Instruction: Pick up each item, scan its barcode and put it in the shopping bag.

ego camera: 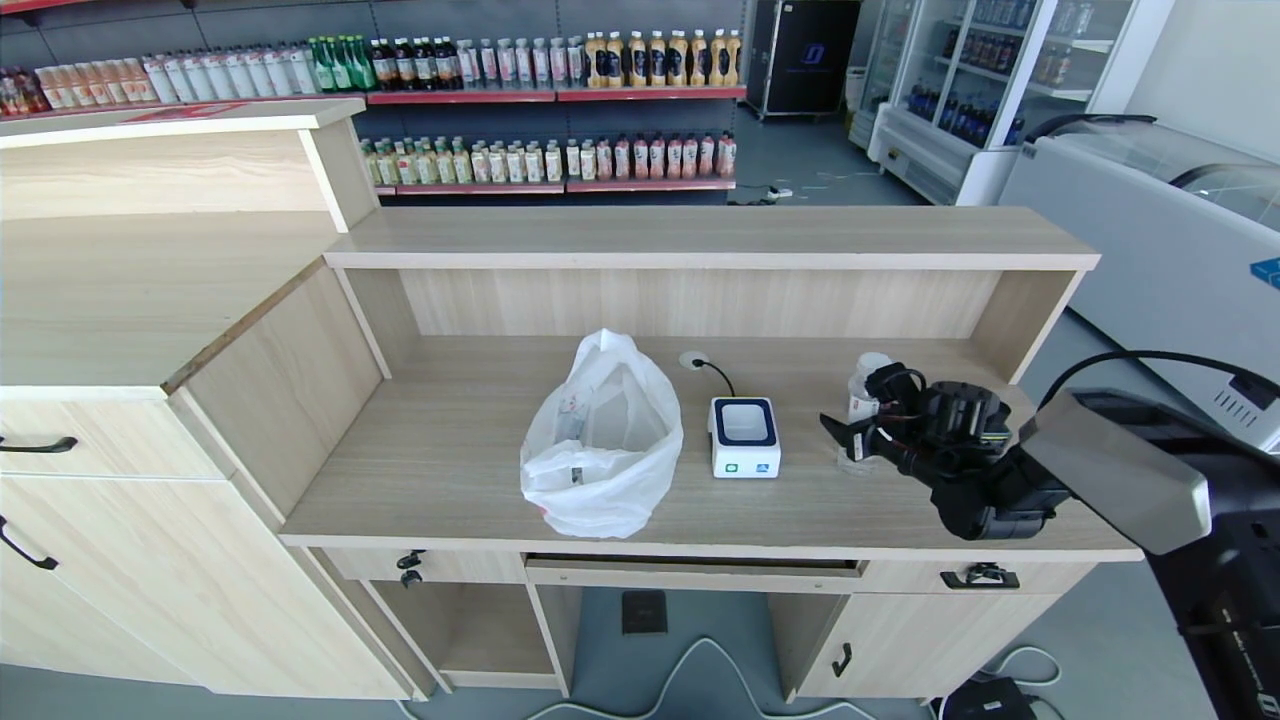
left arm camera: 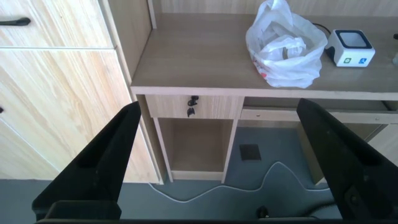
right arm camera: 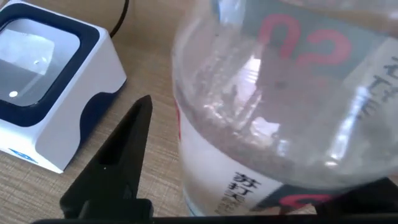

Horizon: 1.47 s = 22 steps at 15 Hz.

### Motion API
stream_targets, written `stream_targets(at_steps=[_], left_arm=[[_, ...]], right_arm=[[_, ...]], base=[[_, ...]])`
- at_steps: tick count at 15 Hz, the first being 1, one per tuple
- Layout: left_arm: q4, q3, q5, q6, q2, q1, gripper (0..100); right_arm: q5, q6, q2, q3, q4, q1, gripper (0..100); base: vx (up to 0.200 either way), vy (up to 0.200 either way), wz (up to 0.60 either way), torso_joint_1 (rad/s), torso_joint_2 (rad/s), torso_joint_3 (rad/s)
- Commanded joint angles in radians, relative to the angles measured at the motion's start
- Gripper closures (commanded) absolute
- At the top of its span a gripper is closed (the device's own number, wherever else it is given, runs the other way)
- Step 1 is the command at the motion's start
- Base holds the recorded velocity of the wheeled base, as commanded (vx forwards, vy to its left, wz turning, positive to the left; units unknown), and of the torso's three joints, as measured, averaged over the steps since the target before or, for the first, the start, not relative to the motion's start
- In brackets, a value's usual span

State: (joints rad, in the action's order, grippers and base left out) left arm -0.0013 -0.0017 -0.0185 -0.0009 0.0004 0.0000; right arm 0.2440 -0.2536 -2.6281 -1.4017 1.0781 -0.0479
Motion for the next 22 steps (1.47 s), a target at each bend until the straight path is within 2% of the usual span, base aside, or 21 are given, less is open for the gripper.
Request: stream_targets(at_steps=[1,6,10,12,14,16,17,19,20,22], left_arm=[[0.000,0.000,0.000,-0.001,0.000,0.000,0],[0.000,0.000,-0.001,-0.001,0.000,0.000,0],[0.000,0.000,0.000,0.001,0.000,0.000,0],[0.000,0.000,0.000,-0.001,0.000,0.000,0],[0.000,0.000,0.000,0.001,0.000,0.000,0],[0.000,0.000,-0.001,0.001,0.000,0.000,0],[0.000,0.000,0.000,-0.001,0.000,0.000,0],[0.000,0.000,0.000,-0.001,0.000,0.000,0],[0.000,0.000,0.000,-0.001,0.000,0.000,0],[0.000,0.000,0.000,-0.001,0.000,0.000,0]], right_arm=[[0.001,0.001,0.003,-0.011,-0.001,-0.004,100],[0.000,0.002,0.026,0.000,0.000,-0.004,100],[0.000,0.027,0.085,0.076,0.013,-0.009,100],[0.000,0.177,0.217,0.153,0.003,-0.007,100],[0.020,0.310,0.398,0.247,-0.073,-0.006,100],[0.123,0.433,0.562,0.320,-0.132,0.006,100],[0.239,0.525,0.697,0.369,-0.181,0.026,100],[0.363,0.613,0.833,0.402,-0.247,0.039,100],[0.469,0.692,0.941,0.441,-0.285,0.039,100],[0.615,0.791,1.054,0.477,-0.290,0.028,100]], base=[[0.000,0.000,0.00,0.000,0.00,0.000],[0.000,0.000,0.00,0.000,0.00,0.000],[0.000,0.000,0.00,0.000,0.00,0.000],[0.000,0.000,0.00,0.000,0.00,0.000],[0.000,0.000,0.00,0.000,0.00,0.000],[0.000,0.000,0.00,0.000,0.00,0.000],[0.000,0.000,0.00,0.000,0.00,0.000],[0.000,0.000,0.00,0.000,0.00,0.000],[0.000,0.000,0.00,0.000,0.00,0.000],[0.000,0.000,0.00,0.000,0.00,0.000]])
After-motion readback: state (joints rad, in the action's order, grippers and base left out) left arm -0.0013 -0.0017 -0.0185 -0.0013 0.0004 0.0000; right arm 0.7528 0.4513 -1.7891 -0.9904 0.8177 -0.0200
